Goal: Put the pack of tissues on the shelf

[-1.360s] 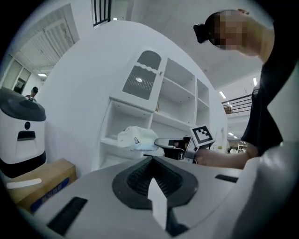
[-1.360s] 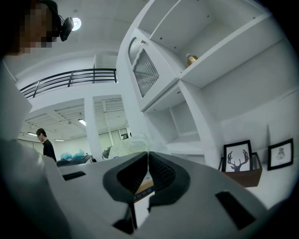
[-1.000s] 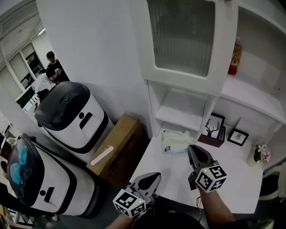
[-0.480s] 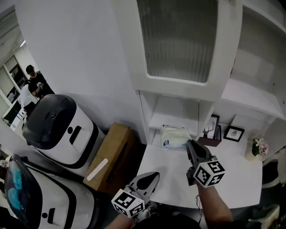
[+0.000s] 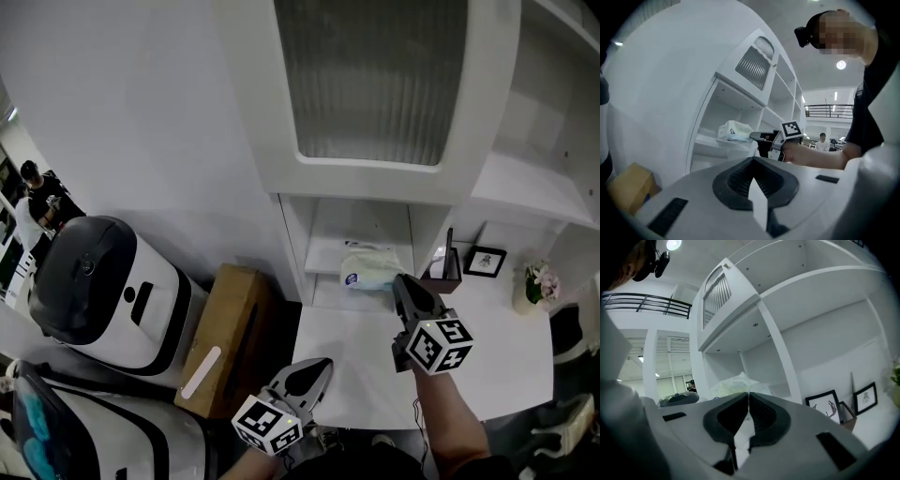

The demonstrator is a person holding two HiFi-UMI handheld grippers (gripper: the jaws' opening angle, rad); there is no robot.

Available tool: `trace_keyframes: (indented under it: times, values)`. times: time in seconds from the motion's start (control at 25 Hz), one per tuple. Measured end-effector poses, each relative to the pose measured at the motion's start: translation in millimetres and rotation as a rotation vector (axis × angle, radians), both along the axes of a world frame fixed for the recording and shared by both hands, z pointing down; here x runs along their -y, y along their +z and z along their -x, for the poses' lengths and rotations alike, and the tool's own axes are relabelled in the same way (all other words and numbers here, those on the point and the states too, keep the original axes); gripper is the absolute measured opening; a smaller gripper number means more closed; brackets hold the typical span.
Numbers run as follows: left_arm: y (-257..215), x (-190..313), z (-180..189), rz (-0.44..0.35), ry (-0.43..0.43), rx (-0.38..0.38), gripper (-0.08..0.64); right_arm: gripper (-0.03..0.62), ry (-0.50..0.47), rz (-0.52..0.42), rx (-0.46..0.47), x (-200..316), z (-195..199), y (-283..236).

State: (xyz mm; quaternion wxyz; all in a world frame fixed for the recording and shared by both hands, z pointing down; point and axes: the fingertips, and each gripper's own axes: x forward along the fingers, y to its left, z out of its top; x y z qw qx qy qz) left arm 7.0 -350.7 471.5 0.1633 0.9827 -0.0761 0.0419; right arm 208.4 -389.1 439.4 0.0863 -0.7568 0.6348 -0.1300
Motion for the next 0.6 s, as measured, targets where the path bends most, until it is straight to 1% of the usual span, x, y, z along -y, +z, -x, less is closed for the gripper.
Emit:
trace_keyframes:
  times: [0.4, 0.6]
  values:
    - [5.6, 22.0, -6.0, 0.014, 0.073, 0.001, 0.003, 0.009, 0.102, 0.032, -0.009, 20.0, -20.9, 9.6]
    - [10.3, 30.3, -9.9, 0.033, 0.089, 0.012, 0.003, 0.009, 0.136, 0.052, -0.027, 30.1, -29.3, 12.5]
